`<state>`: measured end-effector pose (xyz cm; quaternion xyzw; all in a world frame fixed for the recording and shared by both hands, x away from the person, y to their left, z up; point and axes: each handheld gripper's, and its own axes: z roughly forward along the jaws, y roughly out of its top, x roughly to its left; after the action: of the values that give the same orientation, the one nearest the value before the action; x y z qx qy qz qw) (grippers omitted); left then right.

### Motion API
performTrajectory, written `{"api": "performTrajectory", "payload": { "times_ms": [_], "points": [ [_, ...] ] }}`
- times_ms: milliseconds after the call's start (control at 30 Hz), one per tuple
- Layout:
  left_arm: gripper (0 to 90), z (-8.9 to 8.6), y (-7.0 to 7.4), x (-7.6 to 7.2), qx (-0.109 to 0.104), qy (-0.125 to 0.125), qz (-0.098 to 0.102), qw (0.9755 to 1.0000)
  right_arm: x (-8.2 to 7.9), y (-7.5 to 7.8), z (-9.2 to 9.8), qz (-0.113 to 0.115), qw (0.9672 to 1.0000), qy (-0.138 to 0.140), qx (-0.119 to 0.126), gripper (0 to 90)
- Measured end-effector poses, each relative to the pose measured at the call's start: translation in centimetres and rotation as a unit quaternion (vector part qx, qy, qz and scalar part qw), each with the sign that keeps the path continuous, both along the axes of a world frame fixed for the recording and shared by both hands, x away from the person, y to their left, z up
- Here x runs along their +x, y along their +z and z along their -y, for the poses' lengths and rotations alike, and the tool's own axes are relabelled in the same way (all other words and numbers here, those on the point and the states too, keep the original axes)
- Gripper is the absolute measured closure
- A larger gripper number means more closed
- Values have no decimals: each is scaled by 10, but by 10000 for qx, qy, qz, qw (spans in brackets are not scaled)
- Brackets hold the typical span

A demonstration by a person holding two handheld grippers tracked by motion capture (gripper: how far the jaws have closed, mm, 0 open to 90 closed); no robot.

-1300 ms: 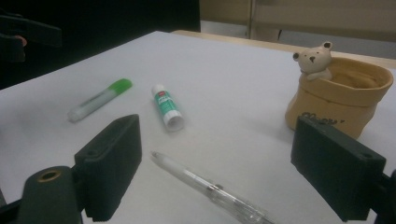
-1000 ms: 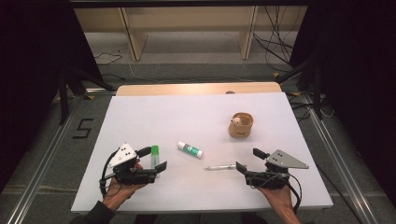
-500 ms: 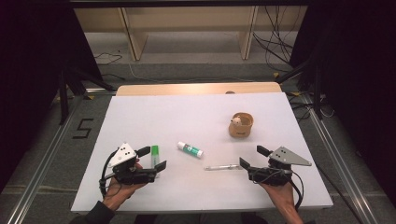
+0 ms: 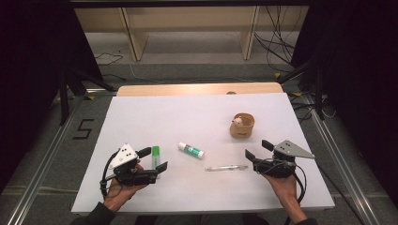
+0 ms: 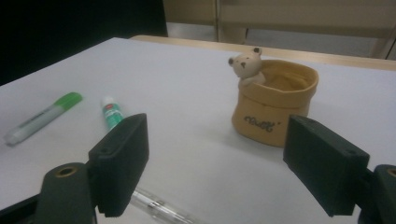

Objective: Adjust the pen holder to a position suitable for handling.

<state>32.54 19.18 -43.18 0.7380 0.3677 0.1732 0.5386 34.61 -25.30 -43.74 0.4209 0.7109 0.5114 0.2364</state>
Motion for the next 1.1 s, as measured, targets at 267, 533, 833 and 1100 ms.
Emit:
{"api": "performTrajectory", "payload": {
  "times_ms": [267, 533, 833, 1100],
  "points": [
    [159, 0, 0, 0, -6, 21, 7, 10000, 28, -2, 12, -124, 9991, -402, -58, 291],
    [159, -1, 1, 0, 2, 11, 24, 10000, 55, -7, 19, -252, 9951, -933, -201, 477],
    [159, -1, 1, -1, 15, 36, 38, 10000, 90, -20, 28, -630, 9889, -1324, -243, 787],
    [160, -1, 1, 0, 22, 44, 23, 10000, 116, -32, 26, -900, 9869, -1325, -178, 900]
  ]
}}
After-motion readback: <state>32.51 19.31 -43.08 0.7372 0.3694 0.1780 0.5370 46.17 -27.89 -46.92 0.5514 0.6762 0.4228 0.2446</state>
